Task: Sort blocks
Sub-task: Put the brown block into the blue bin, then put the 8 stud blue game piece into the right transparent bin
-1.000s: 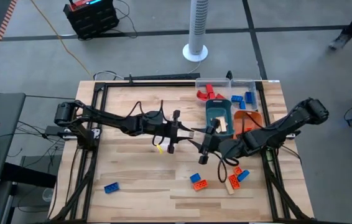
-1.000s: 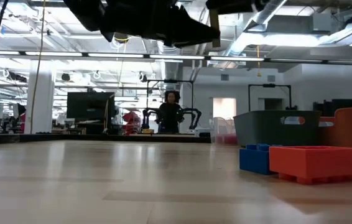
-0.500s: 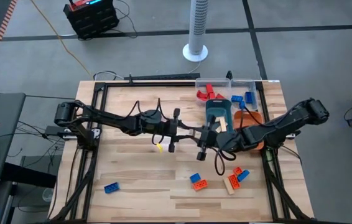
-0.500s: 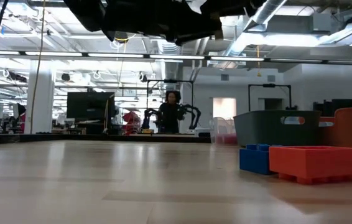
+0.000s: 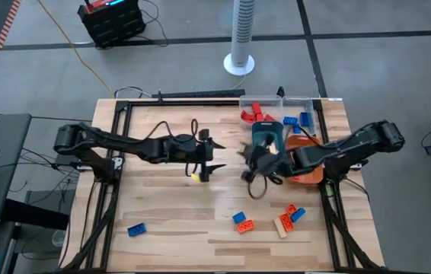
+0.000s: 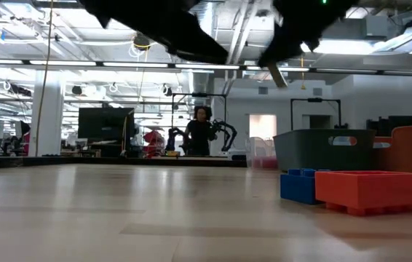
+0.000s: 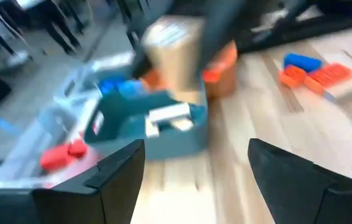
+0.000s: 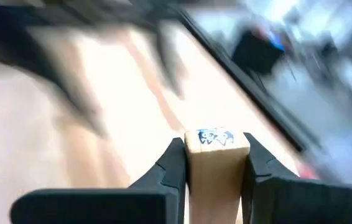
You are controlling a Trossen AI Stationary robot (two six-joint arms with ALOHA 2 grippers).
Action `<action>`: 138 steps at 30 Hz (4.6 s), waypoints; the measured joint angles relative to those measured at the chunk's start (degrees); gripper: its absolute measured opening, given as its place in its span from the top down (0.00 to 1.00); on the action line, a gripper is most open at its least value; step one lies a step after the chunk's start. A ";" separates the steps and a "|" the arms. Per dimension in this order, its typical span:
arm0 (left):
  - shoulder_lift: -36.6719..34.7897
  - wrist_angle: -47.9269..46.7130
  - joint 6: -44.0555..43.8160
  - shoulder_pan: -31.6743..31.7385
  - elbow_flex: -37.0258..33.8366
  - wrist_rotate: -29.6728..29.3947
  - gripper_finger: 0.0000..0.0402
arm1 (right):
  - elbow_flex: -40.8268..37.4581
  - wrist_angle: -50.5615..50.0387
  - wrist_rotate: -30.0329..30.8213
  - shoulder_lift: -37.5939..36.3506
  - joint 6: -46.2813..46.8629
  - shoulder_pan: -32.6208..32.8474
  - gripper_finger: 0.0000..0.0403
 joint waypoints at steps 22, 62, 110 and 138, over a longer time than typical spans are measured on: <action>-15.12 -54.11 -11.08 -17.15 -1.60 5.39 0.36 | -1.84 -33.33 -25.31 8.02 25.89 -25.26 0.72; -0.49 -68.74 -81.93 -46.40 -1.57 14.71 0.36 | -1.46 -13.08 17.65 -14.14 17.45 4.37 0.53; -6.17 -66.72 -47.52 -29.42 3.26 -13.17 0.68 | -1.48 -15.08 16.54 -12.33 16.97 3.49 0.53; -1.62 41.71 -3.01 1.92 -9.10 3.18 0.68 | -3.23 19.51 31.95 0.60 -19.13 9.00 0.53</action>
